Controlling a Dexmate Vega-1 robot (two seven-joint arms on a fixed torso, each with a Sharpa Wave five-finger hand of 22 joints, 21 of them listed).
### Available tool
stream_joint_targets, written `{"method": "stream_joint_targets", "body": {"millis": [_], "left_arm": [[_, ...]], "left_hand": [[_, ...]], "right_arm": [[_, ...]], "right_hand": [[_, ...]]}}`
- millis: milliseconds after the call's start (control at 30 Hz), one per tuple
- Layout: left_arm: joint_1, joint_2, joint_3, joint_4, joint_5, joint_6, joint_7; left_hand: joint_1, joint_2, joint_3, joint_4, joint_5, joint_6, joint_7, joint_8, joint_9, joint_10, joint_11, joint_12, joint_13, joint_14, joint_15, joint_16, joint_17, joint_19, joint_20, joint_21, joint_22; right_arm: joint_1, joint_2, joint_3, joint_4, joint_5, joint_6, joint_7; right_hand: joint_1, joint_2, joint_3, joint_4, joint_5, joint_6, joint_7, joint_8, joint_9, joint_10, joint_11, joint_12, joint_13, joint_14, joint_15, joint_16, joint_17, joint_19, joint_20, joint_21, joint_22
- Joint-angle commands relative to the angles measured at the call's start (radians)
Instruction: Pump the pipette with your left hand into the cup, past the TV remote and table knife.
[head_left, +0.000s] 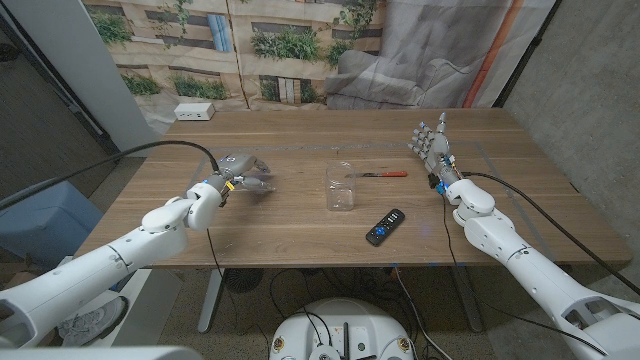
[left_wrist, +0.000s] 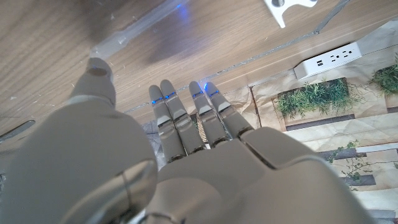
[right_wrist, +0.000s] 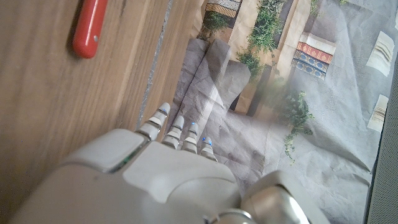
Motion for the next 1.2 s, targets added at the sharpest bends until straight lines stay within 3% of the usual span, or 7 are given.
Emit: {"method": "stream_joint_targets", "body": {"millis": [33, 200, 333, 567, 867, 967, 1200], "left_arm": [[-0.013, 0.029, -0.014, -0.017, -0.021, -0.029, -0.058], [-0.013, 0.04, -0.029, -0.031, -0.036, -0.042, -0.073], [0.005, 0.028, -0.066, -0.023, -0.108, -0.071, -0.048], [0.039, -0.02, -0.117, 0.005, -0.218, -0.108, 0.032], [0.052, -0.08, -0.147, 0.04, -0.329, -0.158, 0.08], [0.052, -0.104, -0.155, 0.064, -0.367, -0.189, 0.099], [0.047, -0.161, -0.175, 0.127, -0.464, -0.247, 0.127]], "left_hand": [[-0.03, -0.006, -0.017, 0.002, 0.0, -0.07, 0.012, 0.0, 0.001, -0.096, 0.006, -0.007, -0.002, -0.072, -0.127, -0.004, 0.001, -0.035, -0.015, -0.006, -0.001], [-0.041, -0.002, -0.022, 0.004, 0.001, -0.111, 0.022, -0.001, 0.0, -0.113, 0.008, 0.0, -0.003, -0.109, -0.115, -0.003, 0.002, -0.071, -0.008, -0.013, -0.002], [-0.106, 0.033, -0.032, 0.035, 0.002, -0.164, 0.028, 0.002, 0.001, -0.192, 0.013, -0.003, -0.002, -0.139, -0.096, 0.004, 0.004, -0.097, -0.002, -0.01, -0.002], [-0.166, 0.109, -0.015, 0.065, 0.007, -0.184, 0.063, 0.007, -0.002, -0.243, 0.082, 0.0, -0.002, -0.137, -0.066, 0.007, 0.002, -0.104, -0.008, -0.004, -0.003], [-0.191, 0.134, -0.008, 0.071, 0.007, -0.212, 0.079, 0.001, -0.004, -0.298, 0.117, -0.006, -0.003, -0.152, -0.056, 0.003, 0.001, -0.102, -0.01, -0.001, -0.004], [-0.216, 0.152, -0.004, 0.077, 0.007, -0.241, 0.102, -0.002, -0.005, -0.324, 0.148, -0.003, -0.004, -0.168, -0.044, 0.002, 0.001, -0.08, -0.016, 0.008, -0.003], [-0.244, 0.175, 0.0, 0.085, 0.008, -0.28, 0.113, -0.006, -0.006, -0.366, 0.157, -0.006, -0.004, -0.203, -0.026, -0.003, 0.002, -0.073, -0.015, 0.009, -0.001]], "right_arm": [[0.0, 0.0, 0.0, -0.001, 0.0, 0.001, 0.0], [-0.001, 0.0, 0.0, -0.001, 0.0, 0.0, 0.0], [-0.001, -0.001, 0.0, -0.001, 0.0, 0.0, 0.0], [-0.001, -0.001, 0.0, -0.001, 0.0, 0.0, 0.0], [-0.001, -0.001, 0.0, -0.001, 0.0, 0.0, 0.0], [-0.001, 0.0, 0.0, -0.001, 0.0, 0.0, 0.0], [-0.001, -0.001, 0.0, -0.001, 0.0, 0.0, 0.0]], "right_hand": [[0.0, 0.058, -0.007, 0.0, 0.006, 0.004, -0.008, 0.007, 0.001, 0.001, 0.002, 0.002, 0.002, -0.005, -0.085, 0.006, 0.004, 0.004, 0.002, 0.003, 0.005], [0.0, 0.058, -0.007, 0.001, 0.005, 0.003, -0.008, 0.007, 0.001, -0.004, 0.0, 0.0, 0.002, -0.007, -0.083, 0.006, 0.004, 0.005, 0.003, 0.004, 0.005], [0.0, 0.058, -0.007, 0.0, 0.005, 0.003, -0.009, 0.007, 0.001, -0.001, 0.0, 0.001, 0.002, -0.005, -0.084, 0.007, 0.004, 0.004, 0.001, 0.004, 0.005], [0.0, 0.058, -0.006, 0.001, 0.005, 0.003, -0.009, 0.007, 0.001, 0.001, -0.002, 0.002, 0.003, -0.005, -0.083, 0.006, 0.004, 0.005, 0.002, 0.004, 0.005], [0.0, 0.058, -0.006, 0.001, 0.006, 0.002, -0.009, 0.007, 0.001, 0.003, -0.001, 0.003, 0.003, -0.006, -0.085, 0.006, 0.004, 0.005, 0.002, 0.004, 0.005], [0.0, 0.058, -0.006, 0.001, 0.006, 0.003, -0.009, 0.007, 0.001, 0.005, 0.0, 0.004, 0.003, -0.006, -0.084, 0.006, 0.004, 0.005, 0.002, 0.004, 0.005], [0.0, 0.058, -0.006, 0.001, 0.006, 0.002, -0.009, 0.007, 0.001, 0.002, -0.003, 0.003, 0.003, -0.007, -0.083, 0.006, 0.004, 0.004, 0.002, 0.004, 0.005]]}}
